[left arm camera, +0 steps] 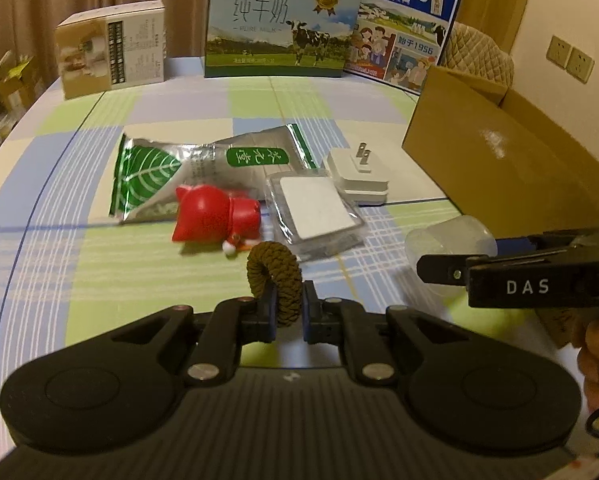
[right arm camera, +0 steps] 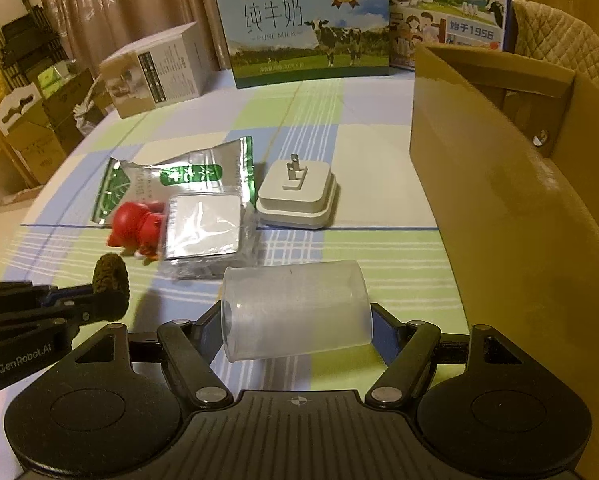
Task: Organize objects
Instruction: 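Carry the brown ring and clear container over the cardboard box with both tools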
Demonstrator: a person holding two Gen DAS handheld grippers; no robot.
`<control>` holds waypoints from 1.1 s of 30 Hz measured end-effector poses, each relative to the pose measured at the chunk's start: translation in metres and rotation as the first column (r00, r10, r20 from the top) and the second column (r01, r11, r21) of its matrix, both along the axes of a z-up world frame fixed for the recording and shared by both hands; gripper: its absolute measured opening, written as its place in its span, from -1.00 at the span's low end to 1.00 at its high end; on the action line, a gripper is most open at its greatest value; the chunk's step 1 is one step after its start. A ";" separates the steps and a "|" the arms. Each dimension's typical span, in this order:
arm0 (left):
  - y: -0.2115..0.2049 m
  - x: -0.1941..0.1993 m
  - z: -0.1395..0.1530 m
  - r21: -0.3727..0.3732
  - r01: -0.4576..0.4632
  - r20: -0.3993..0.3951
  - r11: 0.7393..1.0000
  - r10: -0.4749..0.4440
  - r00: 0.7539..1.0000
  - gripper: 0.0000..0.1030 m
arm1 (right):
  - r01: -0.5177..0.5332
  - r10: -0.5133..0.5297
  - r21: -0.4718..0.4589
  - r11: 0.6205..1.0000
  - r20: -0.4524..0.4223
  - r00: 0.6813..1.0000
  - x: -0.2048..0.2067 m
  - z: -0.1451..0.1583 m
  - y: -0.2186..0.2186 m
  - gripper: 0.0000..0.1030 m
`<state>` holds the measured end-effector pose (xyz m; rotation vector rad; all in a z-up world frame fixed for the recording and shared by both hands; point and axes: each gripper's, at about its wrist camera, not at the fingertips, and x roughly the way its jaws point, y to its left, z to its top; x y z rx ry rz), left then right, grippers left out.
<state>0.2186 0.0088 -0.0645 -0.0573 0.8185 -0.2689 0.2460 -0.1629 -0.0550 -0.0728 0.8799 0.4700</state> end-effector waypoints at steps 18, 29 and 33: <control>-0.030 -0.097 0.085 -0.015 0.013 0.022 1.000 -0.013 1.000 -0.84 | 0.030 -0.035 0.060 0.998 0.093 0.995 -0.102 0.092 -0.055 0.36; -0.062 -0.127 0.120 -0.002 0.070 0.060 0.998 -0.070 0.996 -0.84 | 0.068 -0.079 0.077 0.995 0.159 0.984 -0.132 0.130 -0.095 0.36; -0.076 -0.130 0.126 -0.002 0.097 0.070 0.995 -0.097 0.993 -0.84 | 0.089 -0.101 0.078 0.993 0.175 0.979 -0.136 0.138 -0.112 0.36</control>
